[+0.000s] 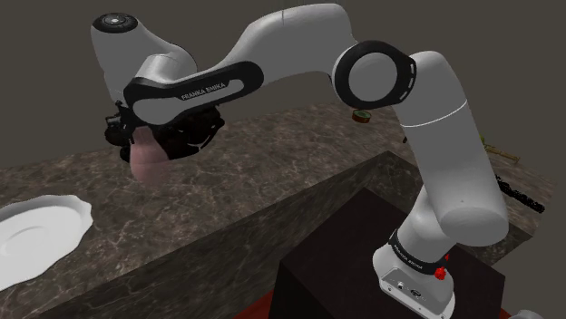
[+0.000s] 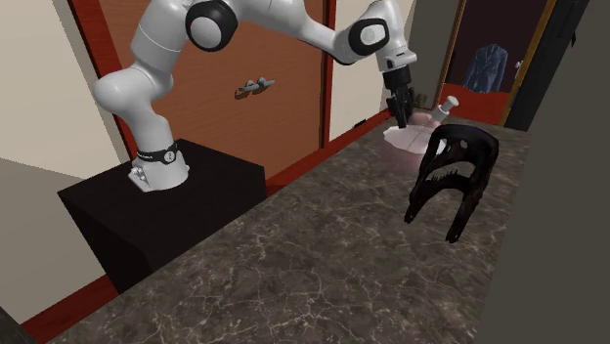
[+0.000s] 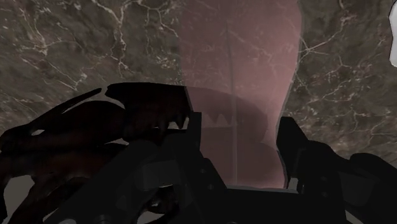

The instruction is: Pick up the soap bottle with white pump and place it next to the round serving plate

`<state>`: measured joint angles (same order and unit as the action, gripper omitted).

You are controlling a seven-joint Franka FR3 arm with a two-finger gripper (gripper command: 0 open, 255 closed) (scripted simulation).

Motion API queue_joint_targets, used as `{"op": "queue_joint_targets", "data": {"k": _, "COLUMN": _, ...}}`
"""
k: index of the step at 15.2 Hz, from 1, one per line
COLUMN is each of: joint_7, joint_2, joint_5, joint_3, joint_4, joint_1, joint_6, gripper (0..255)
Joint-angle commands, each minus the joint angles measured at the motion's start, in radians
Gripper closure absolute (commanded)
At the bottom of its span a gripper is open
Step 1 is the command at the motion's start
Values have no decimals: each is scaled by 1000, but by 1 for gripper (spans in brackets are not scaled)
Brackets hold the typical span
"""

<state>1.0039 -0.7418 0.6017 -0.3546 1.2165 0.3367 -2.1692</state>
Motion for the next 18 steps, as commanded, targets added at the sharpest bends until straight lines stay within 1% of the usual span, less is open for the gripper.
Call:
{"op": "queue_joint_targets", "data": {"k": 1, "joint_7": 10, "joint_2": -8, "joint_5": 7, "joint_3": 4, "joint_4": 10, "joint_1": 1, "joint_6": -20, "gripper": 255}}
{"op": "queue_joint_targets", "data": {"k": 7, "joint_7": 35, "joint_2": -34, "joint_5": 26, "joint_3": 16, "joint_4": 39, "joint_1": 3, "joint_6": -71, "gripper": 255}}
{"op": "queue_joint_targets", "data": {"k": 14, "joint_7": 35, "joint_2": -34, "joint_5": 26, "joint_3": 16, "joint_4": 38, "joint_1": 2, "joint_6": -70, "gripper": 255}}
{"op": "queue_joint_targets", "data": {"k": 15, "joint_7": 29, "joint_2": -39, "joint_5": 24, "joint_3": 15, "joint_4": 22, "joint_1": 5, "joint_6": -59, "gripper": 0}}
{"op": "queue_joint_targets", "data": {"k": 18, "joint_7": 32, "joint_2": -38, "joint_5": 25, "joint_3": 15, "joint_4": 24, "joint_1": 6, "joint_6": -60, "gripper": 0}}
